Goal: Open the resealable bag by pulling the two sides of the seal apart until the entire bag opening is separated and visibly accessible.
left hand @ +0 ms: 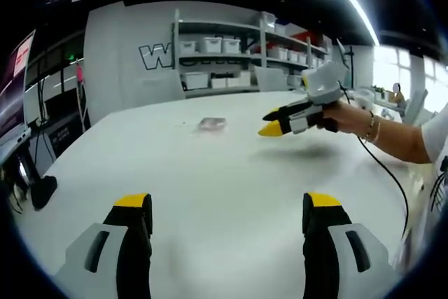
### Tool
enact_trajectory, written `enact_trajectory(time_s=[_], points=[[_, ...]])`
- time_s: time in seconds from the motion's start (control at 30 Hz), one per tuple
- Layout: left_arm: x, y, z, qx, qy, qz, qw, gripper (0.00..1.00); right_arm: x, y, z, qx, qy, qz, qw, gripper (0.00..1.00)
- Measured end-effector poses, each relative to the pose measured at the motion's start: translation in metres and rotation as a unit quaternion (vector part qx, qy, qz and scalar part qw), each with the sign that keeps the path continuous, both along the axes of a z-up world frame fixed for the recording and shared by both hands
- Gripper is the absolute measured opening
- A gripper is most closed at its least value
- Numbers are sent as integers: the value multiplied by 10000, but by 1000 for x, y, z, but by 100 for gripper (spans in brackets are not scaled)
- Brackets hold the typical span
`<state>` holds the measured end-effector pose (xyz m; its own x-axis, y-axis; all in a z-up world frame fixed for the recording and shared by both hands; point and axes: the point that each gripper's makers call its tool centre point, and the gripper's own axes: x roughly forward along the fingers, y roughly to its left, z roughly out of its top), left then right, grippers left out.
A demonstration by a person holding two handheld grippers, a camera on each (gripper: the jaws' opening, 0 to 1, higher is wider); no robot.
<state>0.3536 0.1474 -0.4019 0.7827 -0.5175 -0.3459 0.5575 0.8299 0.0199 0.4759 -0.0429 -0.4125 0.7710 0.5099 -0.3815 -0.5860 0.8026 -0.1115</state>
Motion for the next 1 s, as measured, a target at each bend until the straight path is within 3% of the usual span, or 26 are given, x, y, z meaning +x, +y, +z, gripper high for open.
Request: enact_trajectory(time_s=[0.8, 1.0], points=[[0, 3, -1, 17, -18, 7, 10000, 87, 23, 7, 0, -72, -38, 46, 10000, 42], [1, 3, -1, 7, -20, 9, 10000, 87, 40, 9, 3, -117, -82, 58, 9999, 40]])
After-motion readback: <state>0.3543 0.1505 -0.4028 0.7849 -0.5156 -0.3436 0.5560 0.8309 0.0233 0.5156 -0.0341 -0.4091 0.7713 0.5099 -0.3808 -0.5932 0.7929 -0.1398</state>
